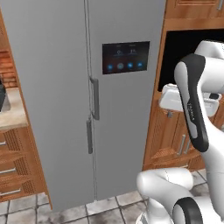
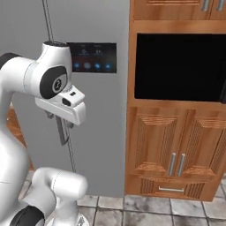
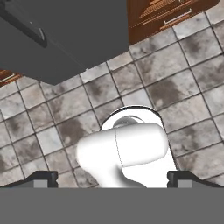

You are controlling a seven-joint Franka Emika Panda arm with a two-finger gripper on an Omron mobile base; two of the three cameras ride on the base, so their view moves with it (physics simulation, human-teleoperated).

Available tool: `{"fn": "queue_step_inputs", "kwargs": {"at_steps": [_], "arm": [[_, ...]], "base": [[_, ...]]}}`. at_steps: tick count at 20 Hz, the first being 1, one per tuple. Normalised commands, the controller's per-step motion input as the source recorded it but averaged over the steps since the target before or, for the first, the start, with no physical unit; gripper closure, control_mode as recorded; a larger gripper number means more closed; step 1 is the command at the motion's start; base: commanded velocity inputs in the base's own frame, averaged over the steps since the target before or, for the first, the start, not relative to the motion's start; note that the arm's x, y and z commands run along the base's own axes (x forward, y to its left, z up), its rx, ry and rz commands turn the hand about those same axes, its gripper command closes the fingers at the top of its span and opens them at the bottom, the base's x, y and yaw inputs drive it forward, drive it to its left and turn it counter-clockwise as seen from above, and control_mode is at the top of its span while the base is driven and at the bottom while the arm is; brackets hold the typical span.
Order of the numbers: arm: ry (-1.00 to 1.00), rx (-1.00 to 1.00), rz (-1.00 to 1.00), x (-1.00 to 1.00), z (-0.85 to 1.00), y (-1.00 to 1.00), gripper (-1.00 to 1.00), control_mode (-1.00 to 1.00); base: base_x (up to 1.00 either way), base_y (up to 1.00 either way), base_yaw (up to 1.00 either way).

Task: Move the hot dog bun to the plate on the dining table and place the condiment next to that plate. Then navigate to the fridge and take the sausage and place it on the plate as well.

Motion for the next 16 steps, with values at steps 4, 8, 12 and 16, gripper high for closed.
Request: {"fn": "queue_step_inputs", "kwargs": {"at_steps": [4, 8, 12, 16], "arm": [[0.0, 0.0, 0.0, 0.0, 0.0, 0.0, -1.0, 1.0], [0.0, 0.0, 0.0, 0.0, 0.0, 0.0, -1.0, 1.0], [0.0, 0.0, 0.0, 0.0, 0.0, 0.0, -1.0, 1.0], [0.0, 0.0, 0.0, 0.0, 0.0, 0.0, -1.0, 1.0]], "base": [[0.17, 0.22, 0.0], [-0.04, 0.61, -0.01], [-0.08, 0.63, -0.03], [0.0, 0.66, -0.02]]}}
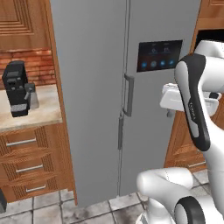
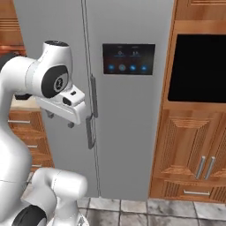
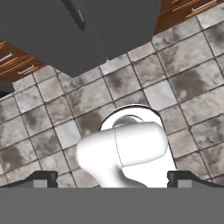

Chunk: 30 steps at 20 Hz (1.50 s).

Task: Move the hot dog bun to the plate on the dining table and place the condiment next to that plate. Then navigate to the fridge and take the sausage and place it on the plate as well.

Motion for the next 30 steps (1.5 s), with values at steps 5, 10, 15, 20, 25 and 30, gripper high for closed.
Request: {"fn": "queue_step_inputs", "kwargs": {"at_steps": [5, 10, 15, 20, 25, 30], "arm": [[0.0, 0.0, 0.0, 0.0, 0.0, 0.0, -1.0, 1.0], [0.0, 0.0, 0.0, 0.0, 0.0, 0.0, -1.0, 1.0], [0.0, 0.0, 0.0, 0.0, 0.0, 0.0, -1.0, 1.0], [0.0, 0.0, 0.0, 0.0, 0.0, 0.0, -1.0, 1.0], [0.0, 0.0, 0.0, 0.0, 0.0, 0.0, -1.0, 1.0], [0.0, 0.0, 0.0, 0.0, 0.0, 0.0, -1.0, 1.0]], "base": [[0.0, 0.55, -0.02], [0.0, 0.44, -0.03], [0.07, 0.39, -0.04], [0.41, 0.14, -0.01], [0.62, -0.14, 0.0], [0.28, -0.23, 0.0]]}}
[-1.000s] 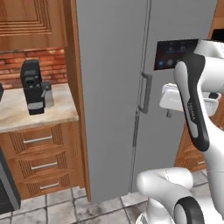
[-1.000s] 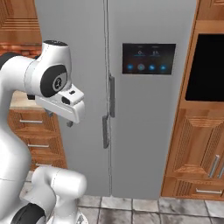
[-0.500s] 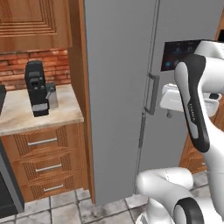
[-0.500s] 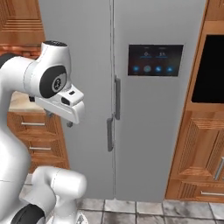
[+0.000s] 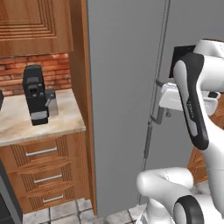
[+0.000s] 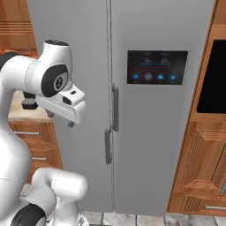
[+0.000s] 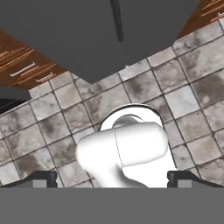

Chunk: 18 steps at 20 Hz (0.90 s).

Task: Move the hot dog bun to the plate on the dining table and place the condiment next to that plate. Then navigate to the fridge and take the sausage and place it on the plate as well.

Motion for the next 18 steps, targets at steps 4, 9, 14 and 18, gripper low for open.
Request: {"fn": "queue_step_inputs", "kwargs": {"at_steps": [4, 9, 14, 18], "arm": [[-0.1, -0.1, 0.0, 0.29, 0.0, -0.78, -1.0, -1.0], [-0.33, -0.06, 0.0, 0.28, -0.01, -0.94, -1.0, -1.0], [-0.33, -0.07, 0.04, 0.46, -0.1, -0.2, -1.0, -1.0], [-0.25, -0.04, 0.08, 0.51, -0.04, 0.15, -1.0, -1.0]], "base": [[0.0, 0.0, 0.0], [0.0, 0.0, 0.0], [0.0, 0.0, 0.0], [0.0, 0.0, 0.0]]}}
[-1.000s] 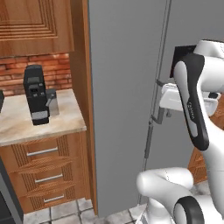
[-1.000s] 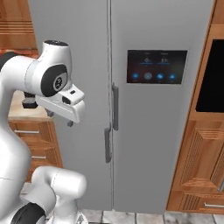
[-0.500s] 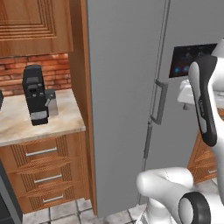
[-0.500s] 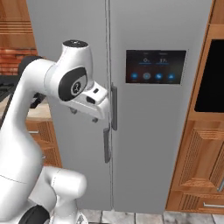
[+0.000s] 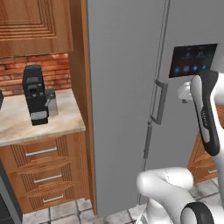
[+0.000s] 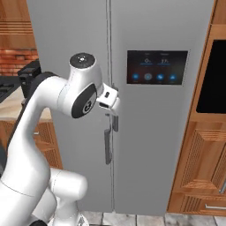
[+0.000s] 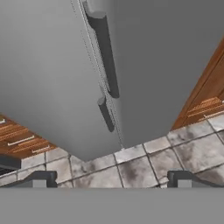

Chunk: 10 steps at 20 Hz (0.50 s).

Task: Move the hot dog bun to the plate on the dining table and place the condiment next to that plate. Then navigate to the fridge and take the sausage and place it on the plate as well.

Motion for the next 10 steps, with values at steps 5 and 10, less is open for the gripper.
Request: {"fn": "queue_step_inputs", "kwargs": {"at_steps": [5, 10], "arm": [[-0.12, -0.05, 0.09, 0.7, -0.12, 0.18, -1.0, -1.0], [-0.02, -0.1, 0.02, 0.63, -0.34, 0.01, -1.0, -1.0]], "base": [[0.0, 0.0, 0.0], [0.0, 0.0, 0.0]]}}
